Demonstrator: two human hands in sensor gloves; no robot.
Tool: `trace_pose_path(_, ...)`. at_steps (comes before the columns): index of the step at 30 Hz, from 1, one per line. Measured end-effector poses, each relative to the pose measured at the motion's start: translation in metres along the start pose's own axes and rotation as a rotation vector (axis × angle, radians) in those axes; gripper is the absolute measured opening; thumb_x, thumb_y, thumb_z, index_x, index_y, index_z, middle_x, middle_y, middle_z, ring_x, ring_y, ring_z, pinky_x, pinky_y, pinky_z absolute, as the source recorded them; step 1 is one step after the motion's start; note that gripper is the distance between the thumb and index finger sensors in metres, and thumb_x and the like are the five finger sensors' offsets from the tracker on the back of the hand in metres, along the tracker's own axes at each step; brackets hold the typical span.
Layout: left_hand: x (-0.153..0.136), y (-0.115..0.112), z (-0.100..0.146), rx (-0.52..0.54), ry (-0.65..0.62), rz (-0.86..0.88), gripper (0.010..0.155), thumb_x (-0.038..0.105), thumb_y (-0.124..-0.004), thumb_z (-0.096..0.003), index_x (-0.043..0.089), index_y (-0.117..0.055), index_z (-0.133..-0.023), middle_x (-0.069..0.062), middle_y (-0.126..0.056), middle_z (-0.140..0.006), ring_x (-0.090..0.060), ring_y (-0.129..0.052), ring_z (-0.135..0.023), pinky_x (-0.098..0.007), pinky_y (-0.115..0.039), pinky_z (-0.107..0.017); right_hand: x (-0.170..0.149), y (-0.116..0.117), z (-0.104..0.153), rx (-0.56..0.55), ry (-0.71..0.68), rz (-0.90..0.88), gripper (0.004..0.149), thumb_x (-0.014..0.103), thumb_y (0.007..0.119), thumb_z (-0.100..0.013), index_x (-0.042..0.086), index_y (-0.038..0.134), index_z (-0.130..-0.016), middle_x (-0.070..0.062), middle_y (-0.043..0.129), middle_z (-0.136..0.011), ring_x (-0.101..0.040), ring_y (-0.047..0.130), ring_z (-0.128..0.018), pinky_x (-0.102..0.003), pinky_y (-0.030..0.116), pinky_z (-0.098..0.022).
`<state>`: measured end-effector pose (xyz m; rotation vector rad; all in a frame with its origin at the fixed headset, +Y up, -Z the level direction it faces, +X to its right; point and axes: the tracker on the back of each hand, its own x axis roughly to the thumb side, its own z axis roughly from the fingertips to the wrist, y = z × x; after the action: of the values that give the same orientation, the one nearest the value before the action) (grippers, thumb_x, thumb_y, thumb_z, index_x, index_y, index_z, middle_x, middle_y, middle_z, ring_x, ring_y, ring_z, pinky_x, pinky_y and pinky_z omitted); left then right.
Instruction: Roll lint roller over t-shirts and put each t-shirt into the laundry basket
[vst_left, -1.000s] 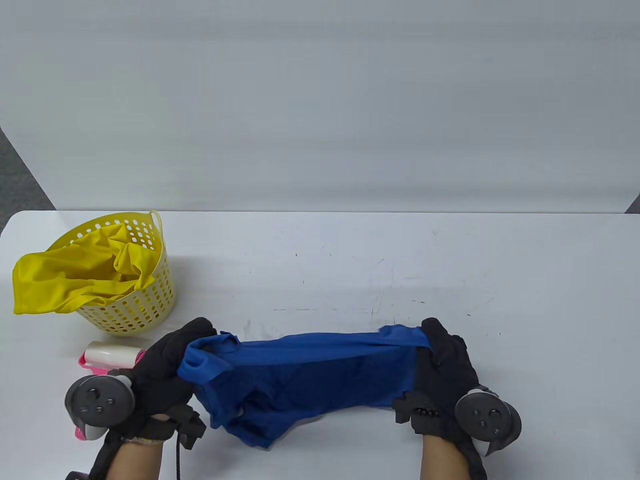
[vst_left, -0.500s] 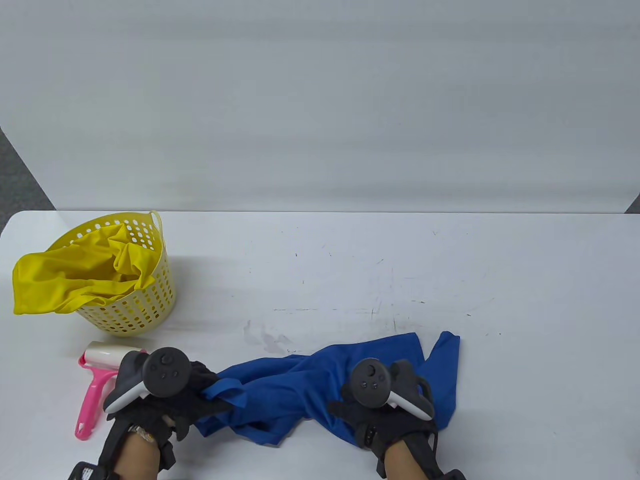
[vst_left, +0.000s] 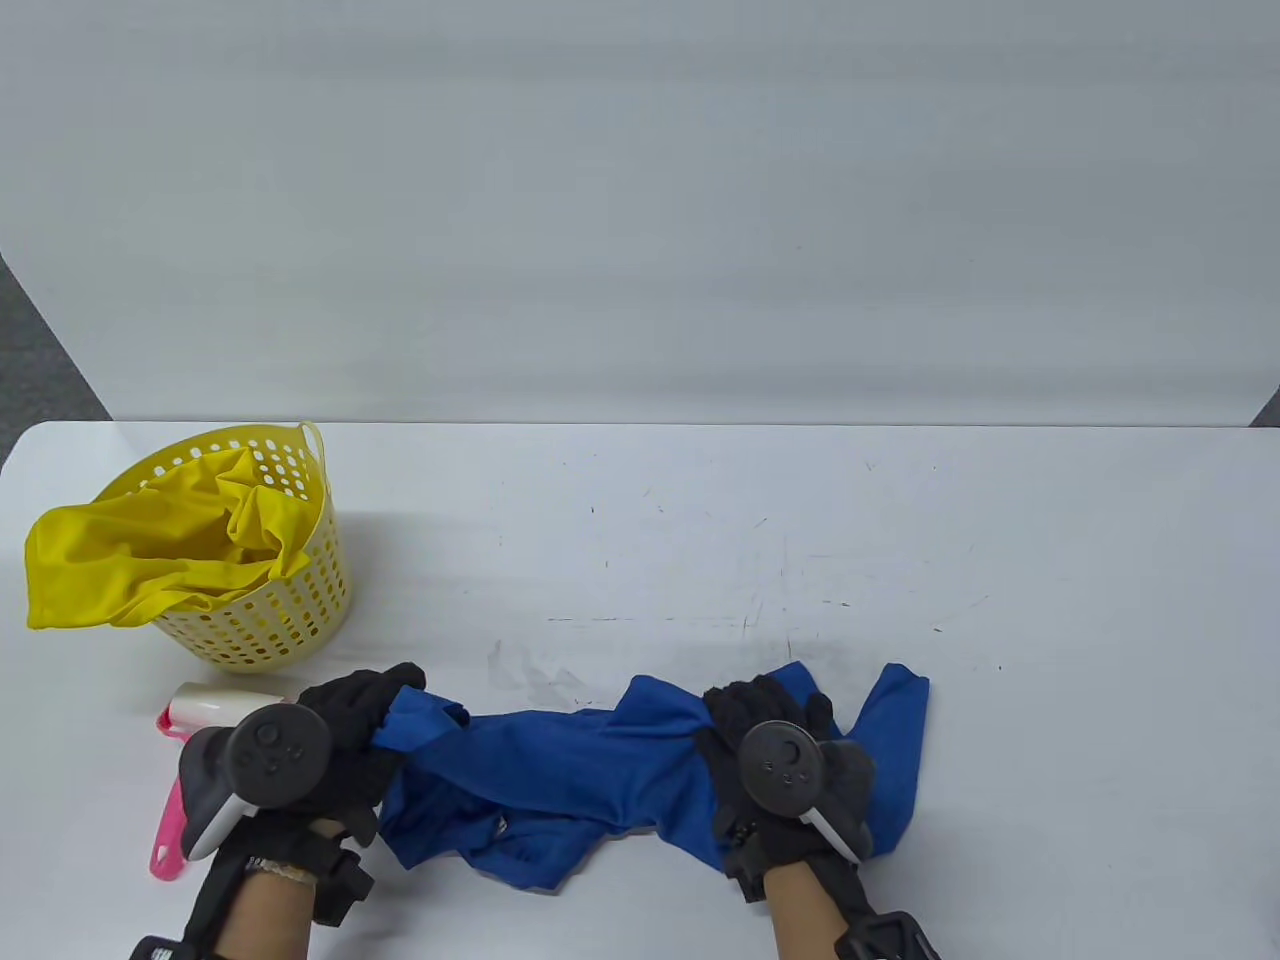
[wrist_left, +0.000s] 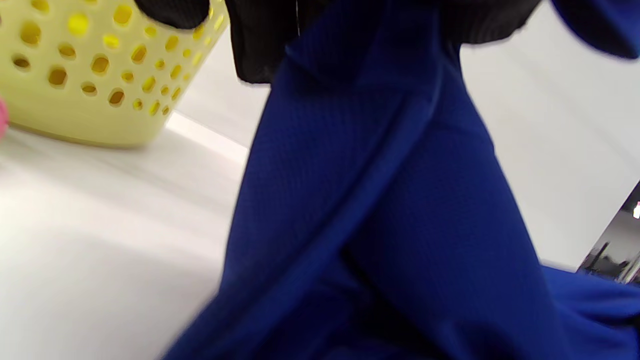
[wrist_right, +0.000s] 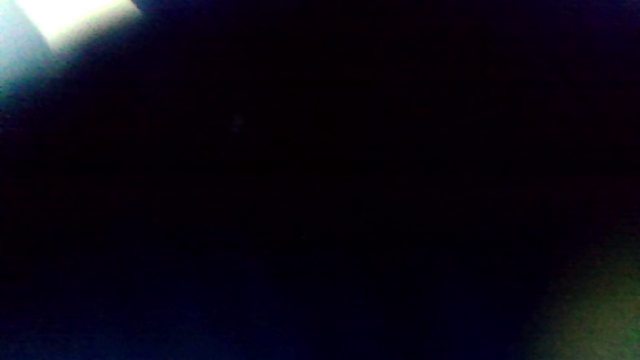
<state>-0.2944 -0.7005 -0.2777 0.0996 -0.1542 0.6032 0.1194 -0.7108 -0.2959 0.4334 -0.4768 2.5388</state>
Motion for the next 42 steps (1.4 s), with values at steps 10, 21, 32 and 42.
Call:
trace_pose_path(10,-0.015,0.002,0.002,0.067,0.057,0.210,0.058,0.056,-0.066,-0.0543,0.032,-0.061,-0.106,-0.004,-0.078,-0.106,-0.039,-0.072,-0.103,-0.067,-0.051,-0.076,0.010,-0.013,0.005,0.546,-0.016,-0.661,0.062,0.058,0.067,-0.046,0.007,0.101,-0.056,-0.023,0.102,-0.070,-0.050,0.086,-0.075,-0.075,0.051,-0.057)
trace_pose_path(21,-0.014,0.004,0.005,0.158,0.037,0.084,0.054,0.051,-0.066,-0.0558,0.033,-0.059,-0.106,-0.001,-0.079,-0.104,-0.036,-0.076,-0.101,-0.066,-0.054,-0.075,0.033,0.050,0.014,0.828,-0.101,0.115,0.086,0.053,0.077,-0.044,0.028,0.021,-0.104,-0.023,0.020,-0.113,-0.057,0.021,-0.098,-0.078,0.018,-0.060)
trace_pose_path(32,-0.013,0.003,0.005,0.157,-0.012,0.177,0.054,0.052,-0.066,-0.0557,0.033,-0.060,-0.106,-0.001,-0.079,-0.103,-0.035,-0.076,-0.101,-0.066,-0.053,-0.075,0.034,0.095,0.005,0.738,-0.007,0.238,0.072,0.050,0.077,-0.043,0.016,0.047,-0.100,-0.021,0.047,-0.104,-0.049,0.048,-0.093,-0.077,0.023,-0.060)
trace_pose_path(42,-0.025,0.003,0.005,0.187,0.061,0.189,0.053,0.051,-0.067,-0.0559,0.032,-0.060,-0.105,-0.001,-0.080,-0.102,-0.035,-0.077,-0.100,-0.065,-0.054,-0.075,-0.003,-0.023,0.009,-0.168,0.121,0.041,0.044,0.033,0.077,-0.044,0.017,0.069,-0.085,-0.017,0.069,-0.094,-0.047,0.064,-0.088,-0.076,0.035,-0.059)
